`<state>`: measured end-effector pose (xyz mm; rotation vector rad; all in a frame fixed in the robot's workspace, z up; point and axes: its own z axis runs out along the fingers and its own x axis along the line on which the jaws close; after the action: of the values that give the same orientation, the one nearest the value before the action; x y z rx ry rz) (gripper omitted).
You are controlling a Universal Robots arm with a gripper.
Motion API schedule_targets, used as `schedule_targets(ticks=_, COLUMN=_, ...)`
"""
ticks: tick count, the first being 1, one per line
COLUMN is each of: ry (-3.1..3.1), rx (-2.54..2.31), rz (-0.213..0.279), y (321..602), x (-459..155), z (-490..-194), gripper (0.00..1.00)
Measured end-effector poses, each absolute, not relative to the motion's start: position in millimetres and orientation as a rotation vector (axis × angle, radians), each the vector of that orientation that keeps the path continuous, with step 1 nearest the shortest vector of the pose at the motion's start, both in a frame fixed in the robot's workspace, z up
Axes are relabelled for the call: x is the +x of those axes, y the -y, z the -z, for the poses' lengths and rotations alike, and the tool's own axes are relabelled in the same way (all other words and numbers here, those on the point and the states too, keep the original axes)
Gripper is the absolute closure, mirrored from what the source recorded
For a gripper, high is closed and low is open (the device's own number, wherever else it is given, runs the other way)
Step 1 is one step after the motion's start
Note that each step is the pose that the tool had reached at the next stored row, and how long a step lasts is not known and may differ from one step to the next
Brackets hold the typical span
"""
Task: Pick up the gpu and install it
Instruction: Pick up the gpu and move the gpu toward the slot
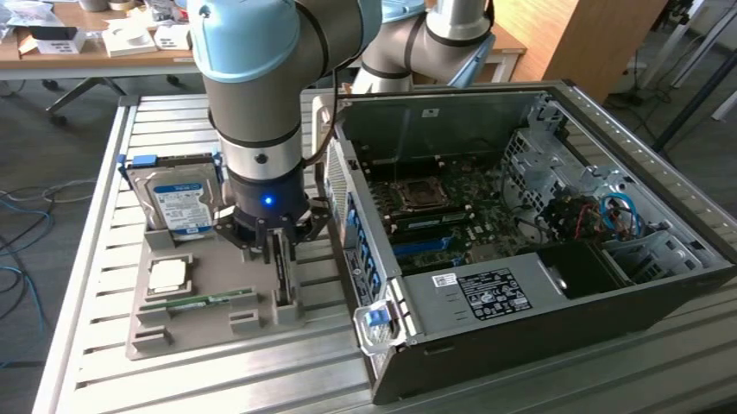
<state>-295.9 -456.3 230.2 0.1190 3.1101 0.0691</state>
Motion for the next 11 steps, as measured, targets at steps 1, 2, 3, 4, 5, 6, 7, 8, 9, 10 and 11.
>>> schedule_targets(ticks=1, ry=-3.110, rx=0.119, rz=-0.069, y=456.3, x=-295.9, z=-230.2, gripper=0.61)
schedule_targets(ticks=2, ry=-3.110, rx=0.119, rz=-0.069, y=456.3, x=-295.9, z=-230.2, gripper=0.61)
schedule_targets(ticks=3, ry=-3.110, rx=0.119, rz=-0.069, y=456.3, x=-295.9, z=-230.2, gripper=0.61)
schedule_targets(ticks=4, ry=-3.110, rx=0.119, rz=-0.069, y=456.3, x=-295.9, z=-230.2, gripper=0.61)
schedule_targets(ticks=5, ry=-3.110, rx=0.119, rz=-0.069, y=456.3, x=-295.9, z=-230.2, gripper=0.61)
schedule_targets(ticks=6, ry=-3.110, rx=0.119, rz=-0.069, y=456.3, x=-295.9, z=-230.2, gripper=0.61)
schedule_targets(ticks=7, ry=-3.110, rx=0.119, rz=-0.069, y=456.3, x=-295.9, z=-230.2, gripper=0.61)
schedule_targets(ticks=8, ry=-3.110, rx=0.119, rz=-0.069, y=456.3, x=-295.9, z=-230.2, gripper=0.61)
schedule_targets(ticks=9, ry=-3.110, rx=0.119, rz=-0.069, y=456.3, x=-296.0, z=-230.1, gripper=0.61)
schedule_targets(ticks=10, ry=-3.110, rx=0.119, rz=-0.069, y=456.3, x=-296.3, z=-230.1, gripper=0.61)
schedule_targets(ticks=11, ry=-3.110, rx=0.119, rz=-0.069, y=456.3, x=-296.5, z=-230.1, gripper=0.61)
